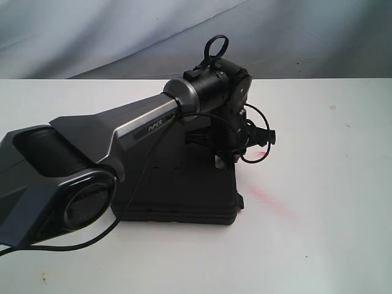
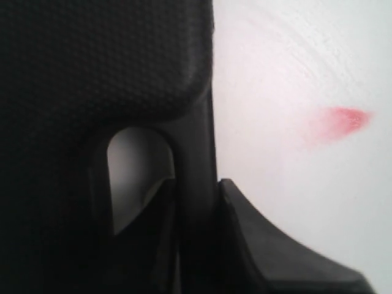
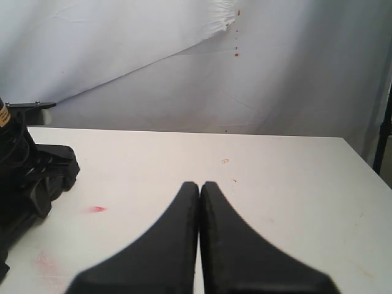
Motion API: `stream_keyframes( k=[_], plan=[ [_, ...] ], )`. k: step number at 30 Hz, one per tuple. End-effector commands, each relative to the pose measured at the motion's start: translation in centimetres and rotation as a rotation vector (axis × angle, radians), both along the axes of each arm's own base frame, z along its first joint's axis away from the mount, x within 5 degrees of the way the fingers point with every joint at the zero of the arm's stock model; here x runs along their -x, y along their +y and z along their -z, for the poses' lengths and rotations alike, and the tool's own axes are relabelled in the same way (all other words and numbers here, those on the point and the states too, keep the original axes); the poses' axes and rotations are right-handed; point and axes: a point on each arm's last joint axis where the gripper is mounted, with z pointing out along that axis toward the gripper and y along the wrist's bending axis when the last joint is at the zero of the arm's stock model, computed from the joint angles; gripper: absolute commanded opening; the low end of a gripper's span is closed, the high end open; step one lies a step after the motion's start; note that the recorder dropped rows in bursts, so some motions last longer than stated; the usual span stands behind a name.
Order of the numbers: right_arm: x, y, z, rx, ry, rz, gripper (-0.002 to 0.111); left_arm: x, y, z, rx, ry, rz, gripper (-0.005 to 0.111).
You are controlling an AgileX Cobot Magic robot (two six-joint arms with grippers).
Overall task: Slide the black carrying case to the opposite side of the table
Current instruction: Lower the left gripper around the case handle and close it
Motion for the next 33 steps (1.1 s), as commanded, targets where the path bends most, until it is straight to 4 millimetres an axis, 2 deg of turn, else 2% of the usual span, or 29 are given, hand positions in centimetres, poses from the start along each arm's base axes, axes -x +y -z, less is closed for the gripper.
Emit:
stream_keyframes(
  k=[1,8,18,33],
  plan=[
    [0.0,0.0,0.0,0.002,-0.012,-0.001,0.000,-0.2,0.6,0.1,-0.058,-0.014,-0.013,0.000],
    [0.0,0.0,0.0,0.002,-0.012,-0.001,0.000,-1.0,1.6,0.1,0.033,0.080,-0.062,0.000],
    [0.0,0.0,0.0,0.002,-0.012,-0.001,0.000,-1.6,2.8,0.1,-0.019,0.077,-0.020,0.000],
    [0.0,0.0,0.0,0.002,-0.012,-0.001,0.000,-3.2,5.0,0.1,-0.004,0.092,-0.007,0.000]
  ],
)
